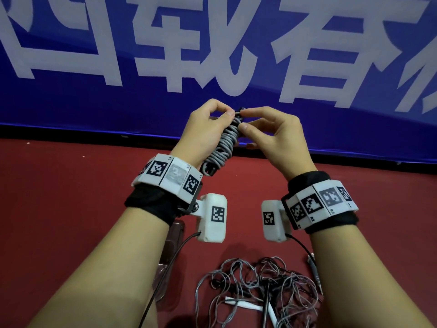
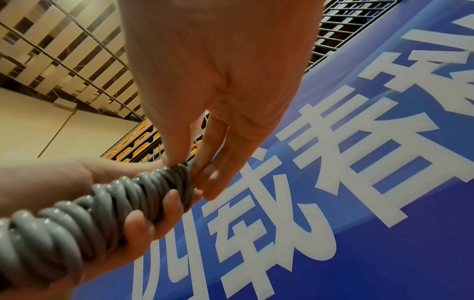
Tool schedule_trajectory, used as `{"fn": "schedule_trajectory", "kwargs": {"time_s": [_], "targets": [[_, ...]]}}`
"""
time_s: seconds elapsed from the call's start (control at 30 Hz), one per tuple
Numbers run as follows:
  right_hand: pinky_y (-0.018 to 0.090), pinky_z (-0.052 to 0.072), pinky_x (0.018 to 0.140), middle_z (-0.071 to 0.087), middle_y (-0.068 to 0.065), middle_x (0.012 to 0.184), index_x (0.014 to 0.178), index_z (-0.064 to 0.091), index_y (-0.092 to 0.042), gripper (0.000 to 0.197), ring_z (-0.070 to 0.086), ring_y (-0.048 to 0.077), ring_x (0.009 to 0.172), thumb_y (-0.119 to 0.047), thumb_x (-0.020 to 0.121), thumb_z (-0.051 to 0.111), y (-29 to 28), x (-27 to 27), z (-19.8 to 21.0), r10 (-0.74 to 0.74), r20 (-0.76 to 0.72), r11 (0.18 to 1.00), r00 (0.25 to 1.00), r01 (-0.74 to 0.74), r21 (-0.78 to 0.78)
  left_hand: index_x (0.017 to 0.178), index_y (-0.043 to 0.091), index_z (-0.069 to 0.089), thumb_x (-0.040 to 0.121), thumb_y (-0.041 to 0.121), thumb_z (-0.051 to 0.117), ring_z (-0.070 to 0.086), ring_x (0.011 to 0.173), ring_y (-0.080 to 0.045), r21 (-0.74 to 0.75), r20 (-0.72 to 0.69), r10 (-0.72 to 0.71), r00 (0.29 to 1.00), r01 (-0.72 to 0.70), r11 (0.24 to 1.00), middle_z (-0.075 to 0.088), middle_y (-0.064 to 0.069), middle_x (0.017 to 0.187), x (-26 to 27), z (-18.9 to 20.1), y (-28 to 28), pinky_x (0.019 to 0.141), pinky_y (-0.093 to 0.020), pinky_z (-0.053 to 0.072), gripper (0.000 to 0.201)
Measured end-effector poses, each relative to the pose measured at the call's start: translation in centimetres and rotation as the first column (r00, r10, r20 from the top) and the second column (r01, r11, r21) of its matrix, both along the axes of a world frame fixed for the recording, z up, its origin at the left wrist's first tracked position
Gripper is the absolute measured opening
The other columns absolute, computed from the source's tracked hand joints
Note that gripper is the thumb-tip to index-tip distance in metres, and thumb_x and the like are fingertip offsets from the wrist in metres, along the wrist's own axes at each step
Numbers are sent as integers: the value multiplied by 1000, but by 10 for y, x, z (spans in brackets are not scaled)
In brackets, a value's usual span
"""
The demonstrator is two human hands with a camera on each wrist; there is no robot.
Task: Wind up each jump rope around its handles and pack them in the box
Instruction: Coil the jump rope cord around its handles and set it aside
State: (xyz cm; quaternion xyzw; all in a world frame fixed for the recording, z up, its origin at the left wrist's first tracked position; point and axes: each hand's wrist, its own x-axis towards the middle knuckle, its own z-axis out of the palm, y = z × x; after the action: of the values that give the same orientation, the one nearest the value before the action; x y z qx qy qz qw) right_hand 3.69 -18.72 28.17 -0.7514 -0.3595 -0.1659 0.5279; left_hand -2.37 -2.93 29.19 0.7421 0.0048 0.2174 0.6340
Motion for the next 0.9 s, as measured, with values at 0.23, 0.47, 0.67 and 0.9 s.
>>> {"fn": "schedule_trajectory", "kwargs": {"time_s": [0.23,0.47,0.67,0.9], "targets": [[10,49,78,77,-8,91,122,72,-21,29,67,0,80,-30,94,69,1,-5,3,-194,241,945,951,248,-215,105,16,64,103,28,59,73,74,-34,148,16,49,999,-51,988,72,-21,93,3,-5,-1,59,-40,59,13],[28,57,82,76,-8,87,112,75,-20,27,70,7,82,-31,88,69,14,-3,-10,-266,222,925,938,313,-217,103,21,65,103,34,57,60,78,-7,356,54,155,986,-165,920,67,4,86,12,-16,-2,65,-23,41,15],[23,57,75,74,-11,75,86,81,-20,15,68,0,74,-32,81,74,20,-3,-15,-267,-44,964,963,267,-9,98,16,63,104,33,55,57,76,-1,432,94,189,978,-211,877,65,10,83,11,-17,-8,56,-10,38,20],[42,64,68,76,13,96,103,69,-4,33,74,14,82,-28,84,82,12,-7,-4,10,-443,982,896,76,176,99,15,62,106,33,52,57,72,-7,383,155,152,976,-202,902,65,3,87,11,-10,1,54,-12,42,22]]}}
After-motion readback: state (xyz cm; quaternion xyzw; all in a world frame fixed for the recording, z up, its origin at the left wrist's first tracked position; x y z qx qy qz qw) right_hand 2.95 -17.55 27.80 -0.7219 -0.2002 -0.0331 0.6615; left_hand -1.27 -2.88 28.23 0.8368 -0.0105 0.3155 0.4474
